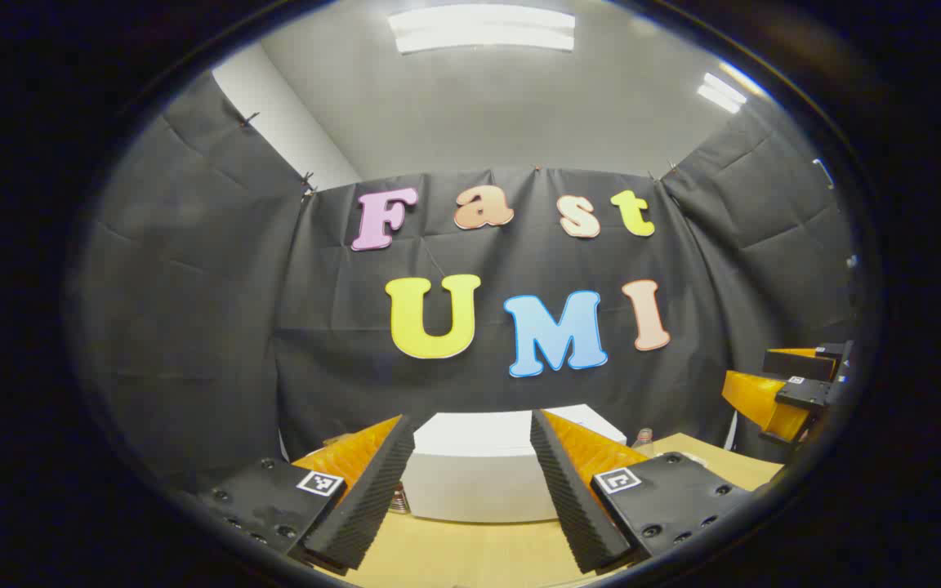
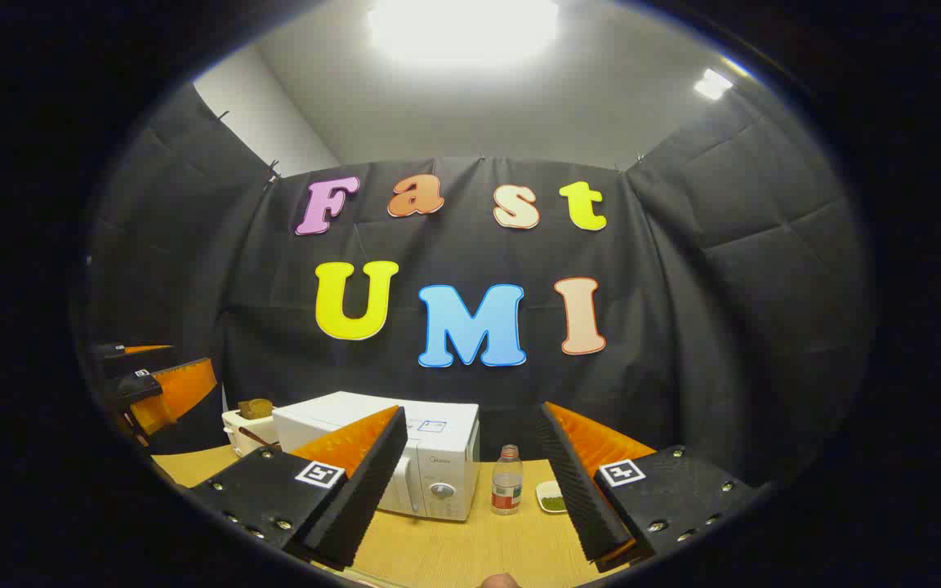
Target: Open the microwave oven with the left hand, put the food in, and close the microwave oven.
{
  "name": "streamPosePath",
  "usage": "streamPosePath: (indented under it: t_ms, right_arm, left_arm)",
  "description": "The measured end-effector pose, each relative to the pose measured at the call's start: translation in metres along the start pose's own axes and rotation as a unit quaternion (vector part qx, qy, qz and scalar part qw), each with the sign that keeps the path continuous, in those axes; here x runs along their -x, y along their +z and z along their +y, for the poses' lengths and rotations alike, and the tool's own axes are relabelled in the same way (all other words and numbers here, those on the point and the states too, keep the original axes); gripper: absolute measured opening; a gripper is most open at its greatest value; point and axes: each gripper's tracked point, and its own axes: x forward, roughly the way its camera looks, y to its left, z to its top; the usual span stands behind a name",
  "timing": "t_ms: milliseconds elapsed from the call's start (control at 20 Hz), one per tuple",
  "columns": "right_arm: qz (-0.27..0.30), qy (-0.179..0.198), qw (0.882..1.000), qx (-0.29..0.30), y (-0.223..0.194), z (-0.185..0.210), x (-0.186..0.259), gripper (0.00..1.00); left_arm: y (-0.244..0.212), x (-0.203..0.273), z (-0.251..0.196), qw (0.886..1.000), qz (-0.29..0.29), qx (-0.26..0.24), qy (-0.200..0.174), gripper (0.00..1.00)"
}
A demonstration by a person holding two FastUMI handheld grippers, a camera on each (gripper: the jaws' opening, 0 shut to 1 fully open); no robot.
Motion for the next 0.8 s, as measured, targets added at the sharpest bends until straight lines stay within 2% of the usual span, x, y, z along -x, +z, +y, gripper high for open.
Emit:
streamPosePath:
  t_ms: [250,450,800]
  right_arm:
    - [0.000,-0.023,1.000,-0.005,-0.001,-0.013,0.002,0.98]
    - [-0.002,-0.047,0.999,0.000,-0.001,-0.027,0.007,0.98]
    - [0.002,-0.068,0.998,-0.001,-0.001,-0.041,0.008,0.98]
  left_arm:
    - [-0.008,-0.012,0.000,1.000,0.005,0.009,-0.003,0.96]
    - [-0.012,-0.026,-0.004,1.000,0.008,0.010,-0.010,0.94]
    - [-0.017,-0.044,-0.015,1.000,0.009,0.010,-0.025,0.94]
